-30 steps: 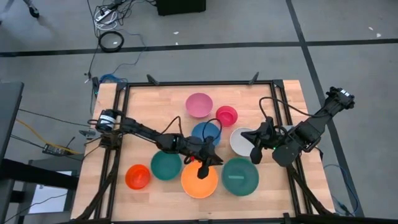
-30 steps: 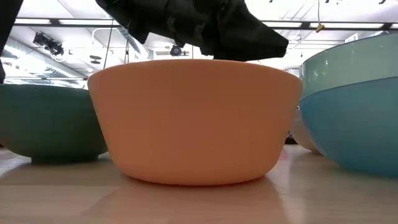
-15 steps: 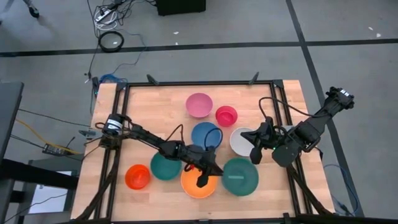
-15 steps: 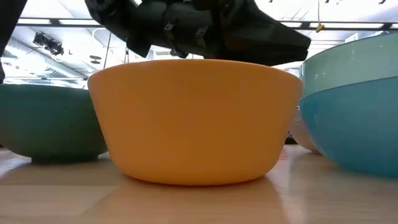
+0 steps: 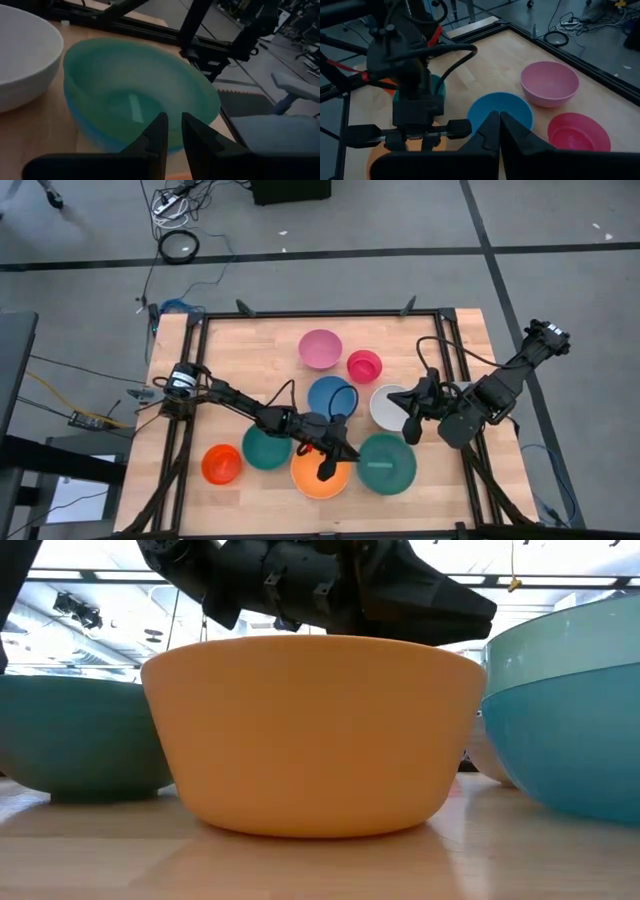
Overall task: Nest bowls inside each other
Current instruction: Stack the light green bowl on top of the light blue bowl, then stack the yellow bowl on top of the light green bowl
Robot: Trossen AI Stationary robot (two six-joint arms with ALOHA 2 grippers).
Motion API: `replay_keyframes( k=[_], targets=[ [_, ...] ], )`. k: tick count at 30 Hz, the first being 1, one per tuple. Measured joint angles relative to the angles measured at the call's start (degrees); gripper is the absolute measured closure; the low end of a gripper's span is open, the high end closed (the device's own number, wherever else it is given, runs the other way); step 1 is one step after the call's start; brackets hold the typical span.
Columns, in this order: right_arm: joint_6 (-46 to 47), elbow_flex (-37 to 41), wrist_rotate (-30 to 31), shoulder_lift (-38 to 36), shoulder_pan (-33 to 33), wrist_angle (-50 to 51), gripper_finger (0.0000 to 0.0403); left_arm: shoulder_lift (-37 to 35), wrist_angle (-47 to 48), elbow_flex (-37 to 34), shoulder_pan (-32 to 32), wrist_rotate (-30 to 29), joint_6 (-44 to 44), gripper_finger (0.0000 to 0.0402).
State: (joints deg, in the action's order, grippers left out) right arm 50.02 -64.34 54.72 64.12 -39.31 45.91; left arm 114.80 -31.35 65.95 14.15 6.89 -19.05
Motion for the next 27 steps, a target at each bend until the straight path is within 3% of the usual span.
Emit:
replay_keyframes(
  k=[17,23,27],
  targets=[
    [-0.1,0.0,-0.9,0.1,-0.5,-0.2,0.0402,2.2,-4.1,1.0,-1.6,3.0,-3.8,0.0337],
    [0.2,0.0,-1.8,0.1,-1.5,2.3,0.0402,-4.9,1.9,1.1,-4.9,10.8,-2.6,0.0337],
    [2.5,0.0,-11.2,1.2,-0.3,3.7,0.0402,-14.9,15.3,1.1,-7.4,11.6,1.1,0.0337]
  ],
)
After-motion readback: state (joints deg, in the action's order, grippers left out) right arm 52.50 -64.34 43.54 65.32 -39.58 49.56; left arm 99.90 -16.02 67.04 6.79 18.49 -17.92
